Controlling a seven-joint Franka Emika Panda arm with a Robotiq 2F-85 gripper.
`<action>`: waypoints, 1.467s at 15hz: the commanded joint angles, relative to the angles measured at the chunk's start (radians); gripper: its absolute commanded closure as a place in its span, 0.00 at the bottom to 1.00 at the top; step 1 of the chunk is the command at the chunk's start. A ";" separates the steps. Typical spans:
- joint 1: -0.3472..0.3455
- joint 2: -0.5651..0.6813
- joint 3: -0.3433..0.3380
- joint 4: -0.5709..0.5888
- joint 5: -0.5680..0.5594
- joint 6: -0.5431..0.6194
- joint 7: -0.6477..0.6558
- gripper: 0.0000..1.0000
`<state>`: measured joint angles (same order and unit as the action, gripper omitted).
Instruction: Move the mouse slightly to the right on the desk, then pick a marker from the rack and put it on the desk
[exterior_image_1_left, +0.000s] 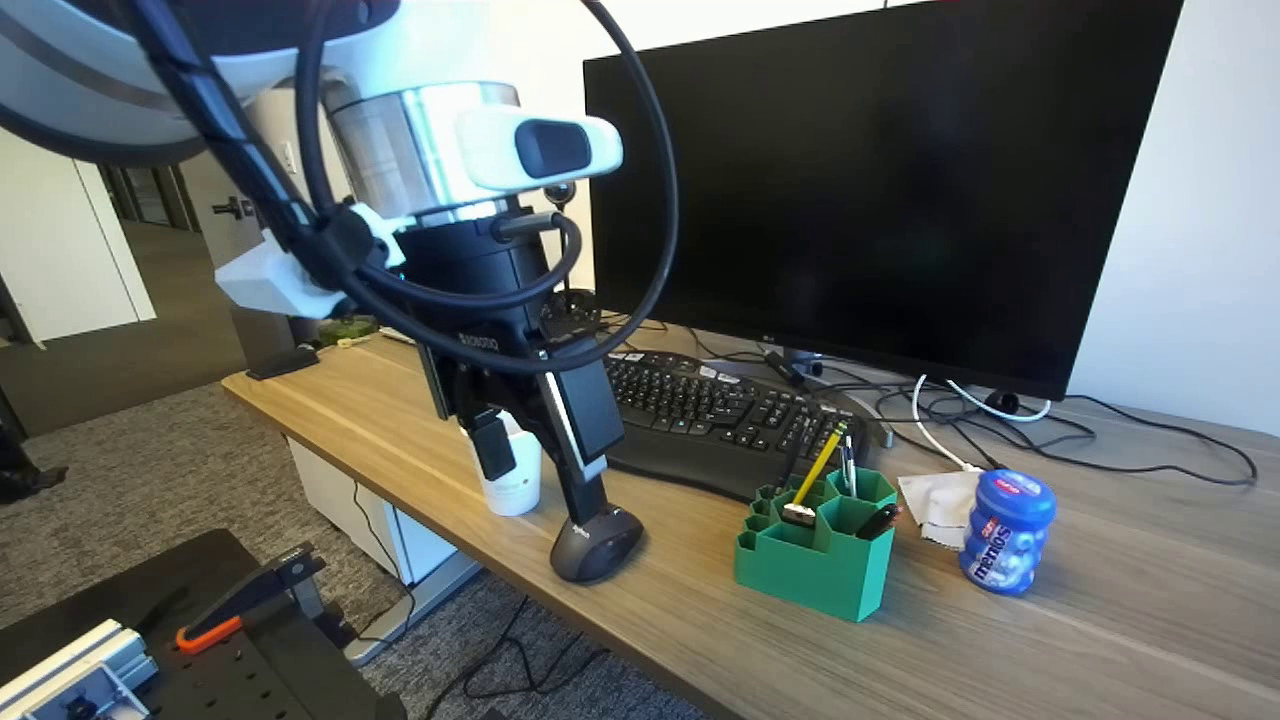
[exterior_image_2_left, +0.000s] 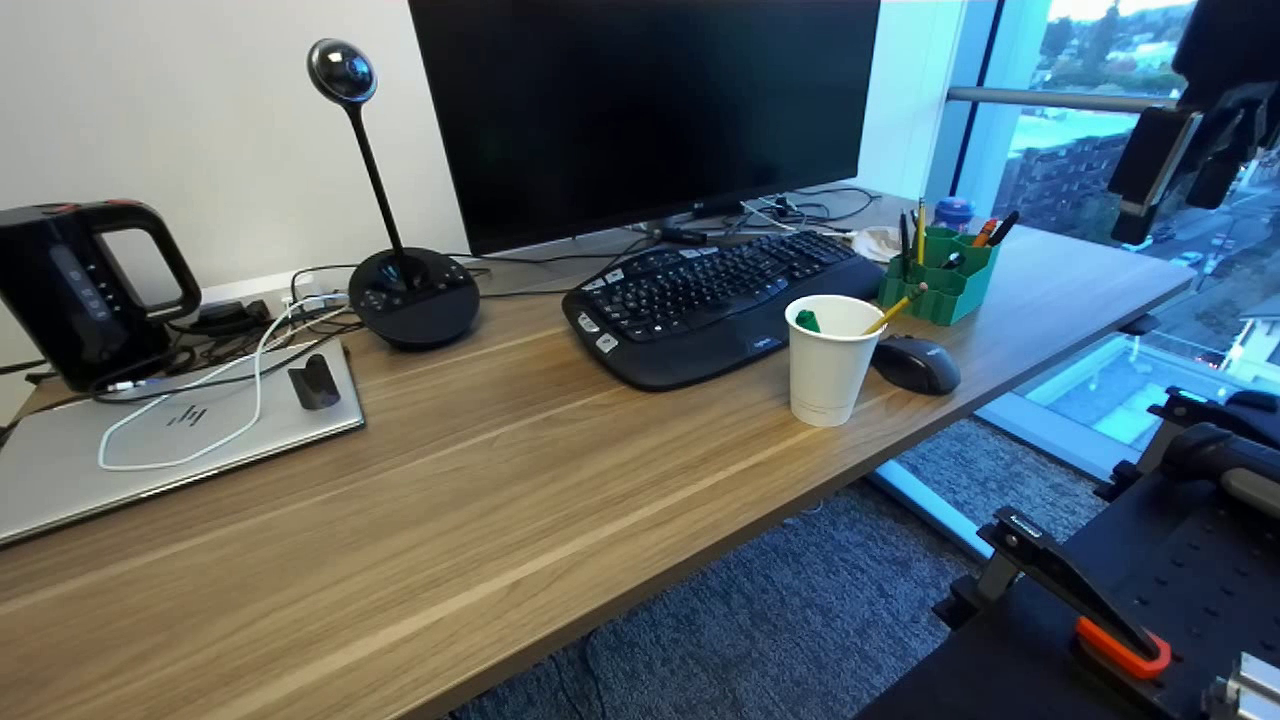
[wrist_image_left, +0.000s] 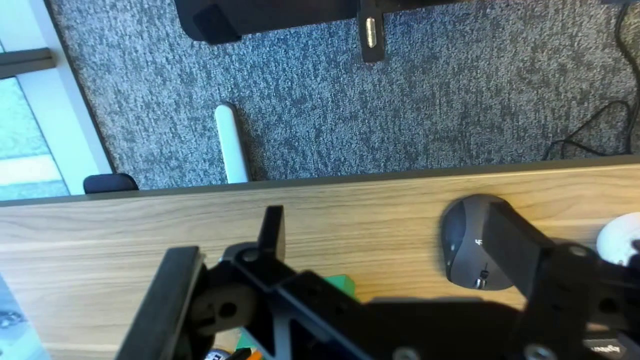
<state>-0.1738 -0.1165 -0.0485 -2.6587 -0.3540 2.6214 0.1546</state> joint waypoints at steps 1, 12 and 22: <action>0.011 0.006 -0.012 0.006 0.011 -0.005 -0.009 0.00; 0.011 0.012 -0.012 0.012 0.017 -0.007 -0.008 0.00; -0.003 0.073 0.004 0.060 -0.083 0.046 0.270 0.00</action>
<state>-0.1712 -0.0929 -0.0512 -2.6372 -0.3781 2.6508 0.3099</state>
